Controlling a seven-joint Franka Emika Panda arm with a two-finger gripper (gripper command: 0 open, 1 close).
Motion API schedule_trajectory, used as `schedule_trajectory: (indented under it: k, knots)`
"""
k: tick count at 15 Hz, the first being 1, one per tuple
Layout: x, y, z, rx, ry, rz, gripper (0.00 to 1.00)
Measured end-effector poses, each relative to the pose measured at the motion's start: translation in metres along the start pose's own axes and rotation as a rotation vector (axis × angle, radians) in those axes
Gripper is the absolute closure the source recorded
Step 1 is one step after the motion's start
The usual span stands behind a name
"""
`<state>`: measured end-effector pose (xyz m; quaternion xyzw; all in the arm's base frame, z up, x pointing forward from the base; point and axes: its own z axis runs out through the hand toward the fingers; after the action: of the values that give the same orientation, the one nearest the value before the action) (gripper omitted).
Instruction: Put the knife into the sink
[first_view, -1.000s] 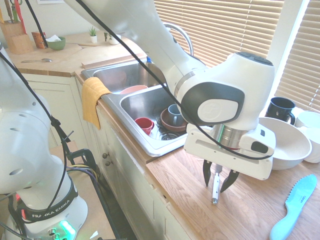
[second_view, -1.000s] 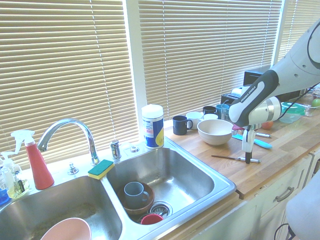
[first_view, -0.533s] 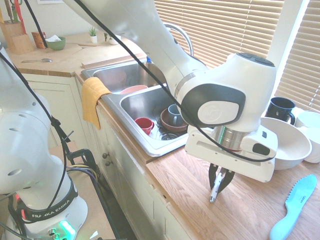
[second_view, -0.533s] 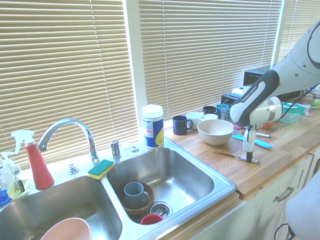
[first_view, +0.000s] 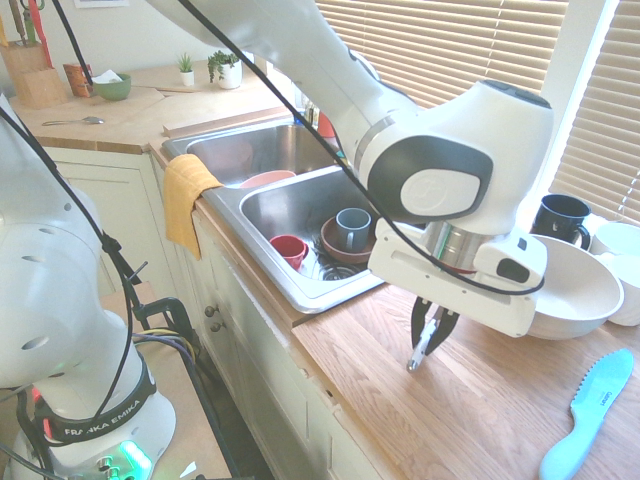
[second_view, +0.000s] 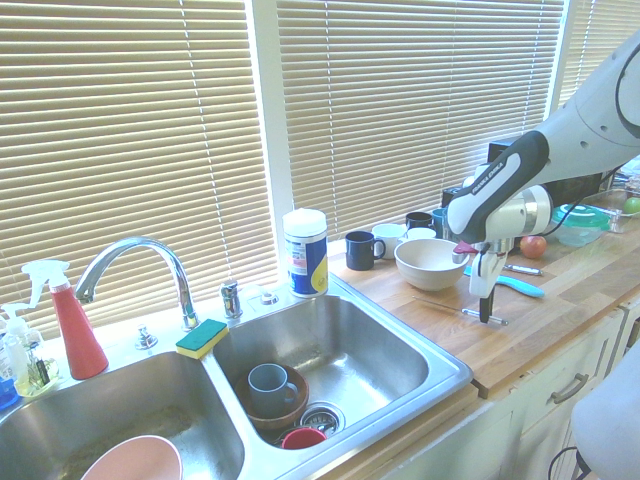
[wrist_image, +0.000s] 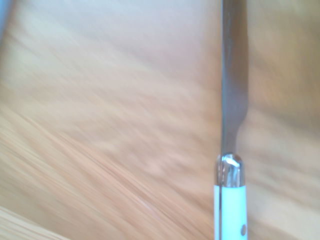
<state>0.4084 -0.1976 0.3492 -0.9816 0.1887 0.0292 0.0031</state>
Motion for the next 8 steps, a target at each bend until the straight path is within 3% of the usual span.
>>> schedule_trajectory:
  k: [3, 8]
  knots:
    - [-0.006, -0.058, -0.037, 0.004, 0.074, 0.144, 1.0]
    - [-0.019, -0.179, -0.018, 0.015, 0.14, 0.39, 1.0]
